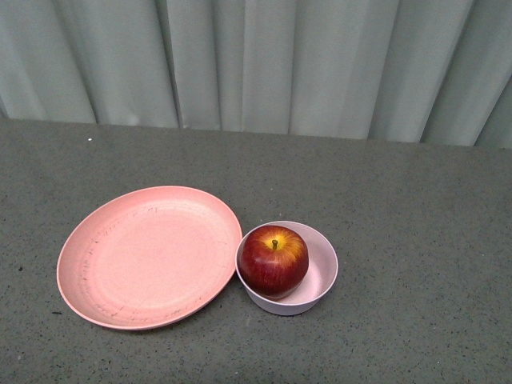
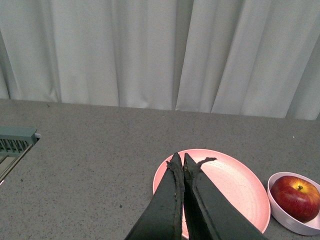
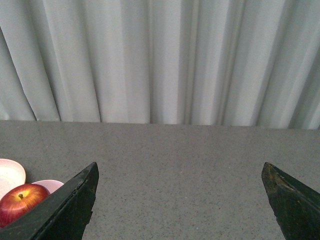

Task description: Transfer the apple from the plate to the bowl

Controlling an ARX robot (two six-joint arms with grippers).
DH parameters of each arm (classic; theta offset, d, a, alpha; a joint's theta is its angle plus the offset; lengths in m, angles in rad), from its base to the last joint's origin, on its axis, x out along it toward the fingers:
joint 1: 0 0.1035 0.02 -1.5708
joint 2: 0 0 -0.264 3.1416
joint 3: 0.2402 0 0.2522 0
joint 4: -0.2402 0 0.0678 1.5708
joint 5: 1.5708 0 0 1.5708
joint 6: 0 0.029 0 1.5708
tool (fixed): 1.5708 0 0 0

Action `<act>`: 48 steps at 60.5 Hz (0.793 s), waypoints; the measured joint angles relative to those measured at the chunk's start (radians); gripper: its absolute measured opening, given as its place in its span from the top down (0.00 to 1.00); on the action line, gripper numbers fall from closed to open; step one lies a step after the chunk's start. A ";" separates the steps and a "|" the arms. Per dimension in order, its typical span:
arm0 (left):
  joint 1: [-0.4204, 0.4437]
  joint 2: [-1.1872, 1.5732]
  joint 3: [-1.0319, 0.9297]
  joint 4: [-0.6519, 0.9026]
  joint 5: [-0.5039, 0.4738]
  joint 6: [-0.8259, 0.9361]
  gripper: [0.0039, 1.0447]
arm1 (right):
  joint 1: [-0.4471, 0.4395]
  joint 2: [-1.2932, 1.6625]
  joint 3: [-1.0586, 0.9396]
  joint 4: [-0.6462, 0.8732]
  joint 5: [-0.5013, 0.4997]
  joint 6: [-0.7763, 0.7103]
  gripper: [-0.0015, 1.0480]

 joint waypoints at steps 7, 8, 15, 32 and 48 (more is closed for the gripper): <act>0.000 -0.001 0.000 0.000 0.000 0.000 0.83 | 0.000 0.000 0.000 0.000 0.000 0.000 0.09; 0.000 -0.001 0.000 0.000 0.000 0.000 0.82 | 0.000 0.000 0.000 0.000 0.000 0.000 0.09; 0.000 -0.001 0.000 0.000 0.000 0.000 0.61 | 0.000 0.000 0.000 0.000 0.000 0.000 0.09; 0.000 -0.001 0.000 0.000 0.000 0.000 0.13 | 0.000 0.000 0.000 0.000 0.000 0.000 0.09; 0.000 -0.001 0.000 0.000 0.000 0.002 0.06 | 0.000 0.000 0.000 0.000 0.000 0.000 0.09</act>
